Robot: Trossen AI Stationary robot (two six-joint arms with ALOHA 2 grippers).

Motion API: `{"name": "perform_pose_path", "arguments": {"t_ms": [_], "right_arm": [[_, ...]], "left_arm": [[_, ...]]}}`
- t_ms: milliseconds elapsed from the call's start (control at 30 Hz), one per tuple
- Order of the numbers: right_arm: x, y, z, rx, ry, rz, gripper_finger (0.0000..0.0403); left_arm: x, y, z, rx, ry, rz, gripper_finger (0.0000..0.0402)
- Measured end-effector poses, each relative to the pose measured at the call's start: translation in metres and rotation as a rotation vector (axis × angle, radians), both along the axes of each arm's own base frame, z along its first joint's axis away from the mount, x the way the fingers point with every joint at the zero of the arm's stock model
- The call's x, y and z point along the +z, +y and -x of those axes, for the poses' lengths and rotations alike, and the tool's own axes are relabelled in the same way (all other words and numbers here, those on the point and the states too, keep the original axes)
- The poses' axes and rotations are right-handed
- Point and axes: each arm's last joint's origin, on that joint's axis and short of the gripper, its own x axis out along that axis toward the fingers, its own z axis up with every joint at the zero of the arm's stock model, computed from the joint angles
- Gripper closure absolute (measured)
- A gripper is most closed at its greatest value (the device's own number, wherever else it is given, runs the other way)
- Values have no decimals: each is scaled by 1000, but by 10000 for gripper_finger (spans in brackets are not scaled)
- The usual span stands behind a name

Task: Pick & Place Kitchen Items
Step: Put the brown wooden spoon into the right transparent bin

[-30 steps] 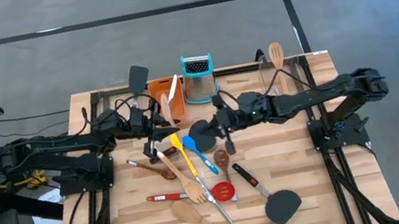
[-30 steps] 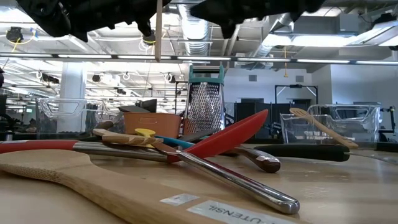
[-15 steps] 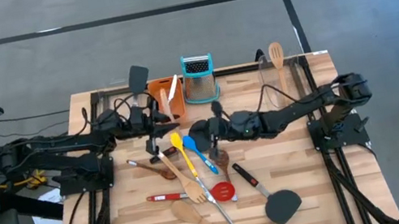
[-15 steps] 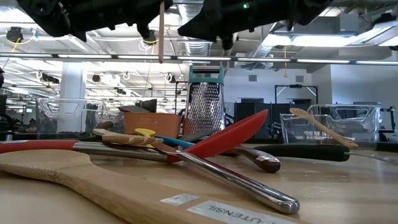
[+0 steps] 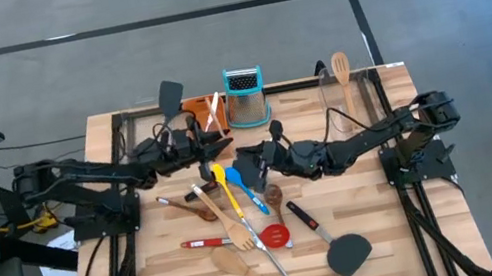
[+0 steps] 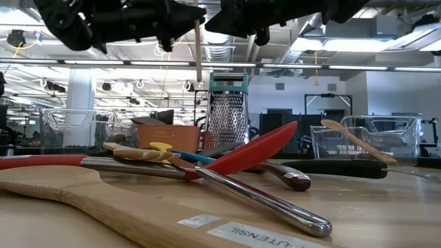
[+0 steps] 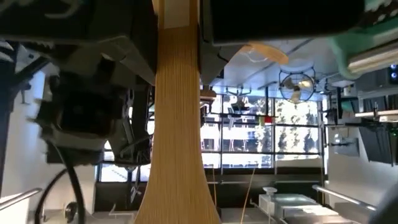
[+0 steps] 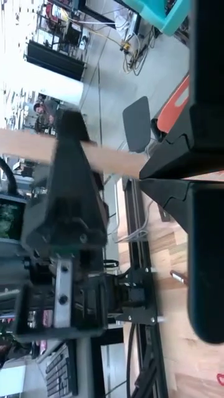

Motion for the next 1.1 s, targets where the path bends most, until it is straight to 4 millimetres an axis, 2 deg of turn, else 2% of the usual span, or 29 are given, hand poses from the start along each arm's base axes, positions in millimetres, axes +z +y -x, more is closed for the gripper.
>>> {"name": "perform_pose_path", "arguments": {"t_ms": [167,267,433,633,767,900,1100], "right_arm": [[-3,0,0,0,34,6,401],[-6,-2,0,-8,64,18,384],[-6,-2,1,-58,100,87,323],[-4,-6,1,-85,87,87,238],[-3,-11,0,-99,76,80,197],[-2,-14,-1,-58,53,66,184],[3,-20,-4,-4,27,31,202]], "left_arm": [[3,2,-12,2,-4,0,363],[3,3,-15,5,-1,-9,365],[3,3,-15,19,4,-10,362],[3,3,-15,20,4,-9,365],[3,2,-15,19,4,-8,362],[3,1,-15,16,5,-8,364],[3,1,-15,16,5,-8,362]]}}
